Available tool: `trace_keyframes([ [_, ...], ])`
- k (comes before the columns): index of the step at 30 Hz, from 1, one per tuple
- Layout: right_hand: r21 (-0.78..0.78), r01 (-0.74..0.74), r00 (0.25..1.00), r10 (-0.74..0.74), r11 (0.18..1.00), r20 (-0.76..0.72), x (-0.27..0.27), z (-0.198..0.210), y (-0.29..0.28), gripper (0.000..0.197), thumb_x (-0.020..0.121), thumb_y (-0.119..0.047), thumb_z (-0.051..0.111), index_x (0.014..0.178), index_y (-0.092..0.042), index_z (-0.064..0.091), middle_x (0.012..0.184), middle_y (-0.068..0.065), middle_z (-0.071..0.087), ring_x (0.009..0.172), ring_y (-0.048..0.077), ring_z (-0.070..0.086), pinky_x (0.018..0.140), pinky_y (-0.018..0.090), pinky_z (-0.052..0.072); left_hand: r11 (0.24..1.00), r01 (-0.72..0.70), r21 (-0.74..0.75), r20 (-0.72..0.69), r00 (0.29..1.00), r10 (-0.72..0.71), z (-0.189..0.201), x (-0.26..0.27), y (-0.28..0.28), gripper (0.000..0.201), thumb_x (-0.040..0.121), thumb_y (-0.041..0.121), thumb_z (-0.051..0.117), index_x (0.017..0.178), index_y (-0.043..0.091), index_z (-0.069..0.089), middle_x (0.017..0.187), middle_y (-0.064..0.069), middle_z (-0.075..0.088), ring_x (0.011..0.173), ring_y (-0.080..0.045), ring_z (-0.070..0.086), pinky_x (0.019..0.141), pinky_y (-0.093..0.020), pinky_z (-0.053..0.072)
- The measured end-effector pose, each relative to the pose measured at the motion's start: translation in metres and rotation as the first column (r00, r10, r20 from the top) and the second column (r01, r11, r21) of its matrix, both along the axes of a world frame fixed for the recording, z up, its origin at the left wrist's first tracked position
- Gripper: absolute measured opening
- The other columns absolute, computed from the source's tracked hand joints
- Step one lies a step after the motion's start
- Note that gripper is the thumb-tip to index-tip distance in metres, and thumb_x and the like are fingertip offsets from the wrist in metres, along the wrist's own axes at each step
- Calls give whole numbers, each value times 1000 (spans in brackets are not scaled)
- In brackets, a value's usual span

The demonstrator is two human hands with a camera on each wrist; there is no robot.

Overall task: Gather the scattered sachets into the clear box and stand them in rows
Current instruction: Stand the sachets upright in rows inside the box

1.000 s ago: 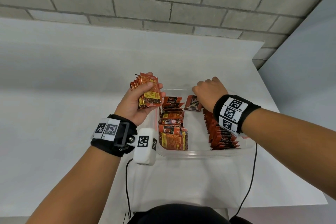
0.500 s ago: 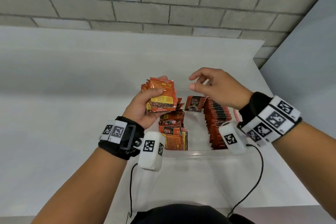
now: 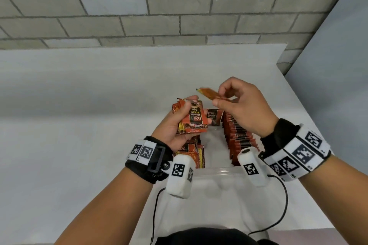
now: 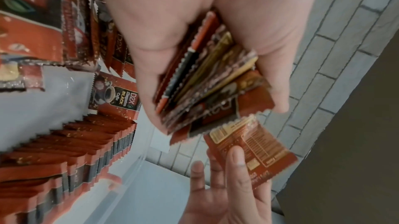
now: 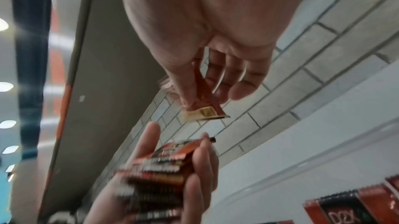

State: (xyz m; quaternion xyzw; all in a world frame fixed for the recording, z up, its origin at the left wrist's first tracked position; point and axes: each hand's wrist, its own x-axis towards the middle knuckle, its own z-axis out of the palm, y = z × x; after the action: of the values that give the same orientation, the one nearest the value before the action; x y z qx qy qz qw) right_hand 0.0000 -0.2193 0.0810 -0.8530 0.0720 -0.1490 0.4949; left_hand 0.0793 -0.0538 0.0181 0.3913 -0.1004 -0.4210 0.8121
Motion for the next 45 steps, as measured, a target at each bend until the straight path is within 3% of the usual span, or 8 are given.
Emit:
trace_keyframes([
  [5,-292,-294,953,256,910,-162,-8,-12,11,25,77,-32,76,96,-33,60,114,-10,51,111,9,43,93,15,33,996,-68,-64,-78,995,63,1,0,-5,63,57,26,91,113,16,63,105,-12,69,91,-26,69,77,-39,58],
  [8,-251,-290,955,261,924,-142,-12,-18,11,32,79,-40,73,107,-35,60,122,-13,45,119,7,38,99,16,30,993,-101,-53,-75,992,97,0,2,-4,45,71,4,66,114,17,62,101,-10,69,85,-23,69,72,-35,58],
  [14,41,-19,980,27,999,-198,-11,-18,10,30,85,-32,68,110,-26,52,96,-5,63,80,12,64,67,22,50,995,-86,-40,-36,996,85,4,2,-6,43,73,0,56,112,17,63,105,-15,68,90,-29,68,76,-40,57],
  [17,209,6,971,44,978,-236,-9,-15,12,28,85,-24,69,106,-21,52,80,0,69,80,24,70,67,39,57,995,-87,-42,6,996,88,5,3,-9,46,70,-2,60,112,17,62,104,-16,66,91,-29,68,75,-40,57],
  [28,459,130,928,56,879,-369,-6,-11,17,28,83,-11,71,105,-20,55,87,12,67,66,20,65,71,42,60,980,-195,-28,116,973,197,5,2,-14,54,71,-1,69,122,12,53,104,-16,67,95,-32,66,78,-42,57],
  [32,358,106,968,-15,928,-249,0,-4,11,32,91,1,52,99,-25,69,100,4,65,77,13,68,67,29,58,988,-156,3,124,980,155,2,4,-11,71,58,14,88,121,13,56,112,-17,63,101,-34,64,83,-46,54],
  [38,324,54,968,29,944,-248,8,0,1,36,89,-1,60,120,-19,59,87,3,62,73,10,66,64,25,54,979,-203,-7,118,972,202,1,1,-11,51,65,-9,60,111,13,60,96,-10,66,91,-30,67,72,-41,57],
  [45,82,22,947,6,996,-320,16,-1,-16,8,85,-6,68,85,-14,65,76,2,68,64,10,63,65,25,53,951,-308,29,55,950,306,7,11,0,48,67,-6,65,111,14,59,93,-12,65,91,-30,65,72,-40,58],
])
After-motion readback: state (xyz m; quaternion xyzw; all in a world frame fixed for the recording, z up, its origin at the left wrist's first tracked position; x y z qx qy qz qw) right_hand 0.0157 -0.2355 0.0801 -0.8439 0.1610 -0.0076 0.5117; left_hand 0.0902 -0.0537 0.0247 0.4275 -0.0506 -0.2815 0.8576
